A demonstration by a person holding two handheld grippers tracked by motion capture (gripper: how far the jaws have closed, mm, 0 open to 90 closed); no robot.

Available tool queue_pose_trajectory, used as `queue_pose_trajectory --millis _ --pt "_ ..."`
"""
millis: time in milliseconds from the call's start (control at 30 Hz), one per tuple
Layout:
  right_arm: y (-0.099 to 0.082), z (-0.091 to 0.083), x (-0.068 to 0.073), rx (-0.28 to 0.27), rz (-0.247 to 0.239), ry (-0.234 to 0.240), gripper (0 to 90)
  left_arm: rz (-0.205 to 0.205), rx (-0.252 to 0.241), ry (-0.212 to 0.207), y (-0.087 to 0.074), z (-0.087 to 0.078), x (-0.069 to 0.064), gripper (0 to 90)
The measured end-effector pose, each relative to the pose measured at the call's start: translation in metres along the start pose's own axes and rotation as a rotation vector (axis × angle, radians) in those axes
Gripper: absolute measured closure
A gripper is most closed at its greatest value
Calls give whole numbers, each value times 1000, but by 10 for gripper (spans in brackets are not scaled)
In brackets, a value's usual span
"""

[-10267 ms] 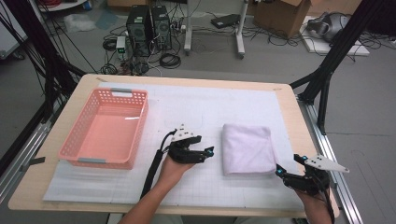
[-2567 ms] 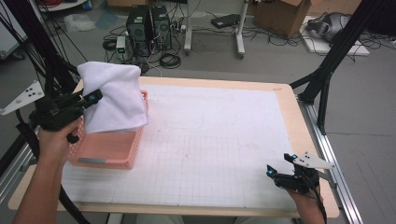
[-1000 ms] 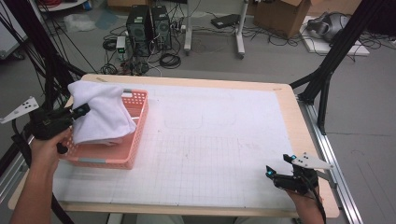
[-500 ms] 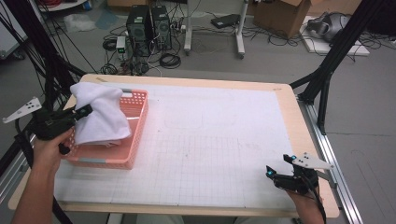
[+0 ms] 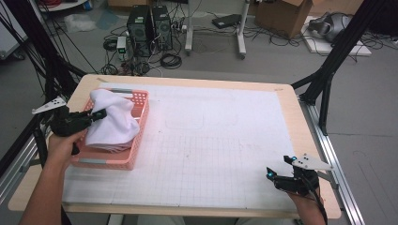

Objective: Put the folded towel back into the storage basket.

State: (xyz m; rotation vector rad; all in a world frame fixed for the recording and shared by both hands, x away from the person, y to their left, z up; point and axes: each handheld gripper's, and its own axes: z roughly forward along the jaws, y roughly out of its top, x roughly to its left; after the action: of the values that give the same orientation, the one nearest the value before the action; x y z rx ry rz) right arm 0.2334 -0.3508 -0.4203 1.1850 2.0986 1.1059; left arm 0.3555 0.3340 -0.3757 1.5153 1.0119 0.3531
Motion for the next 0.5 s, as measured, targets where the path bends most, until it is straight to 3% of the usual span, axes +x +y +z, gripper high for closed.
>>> queue_pose_trajectory --millis 133,267,400,500 --pt "0 0 0 0 0 3 179 -65 15 56 1 -1 5 611" --pt "0 1 1 -1 -2 5 180 -113 26 158 3 -6 7 469" --pt "1 2 2 3 -7 10 179 -85 12 228 8 -12 5 430" --pt "1 2 2 5 -9 10 179 -49 -30 290 12 -18 0 424"
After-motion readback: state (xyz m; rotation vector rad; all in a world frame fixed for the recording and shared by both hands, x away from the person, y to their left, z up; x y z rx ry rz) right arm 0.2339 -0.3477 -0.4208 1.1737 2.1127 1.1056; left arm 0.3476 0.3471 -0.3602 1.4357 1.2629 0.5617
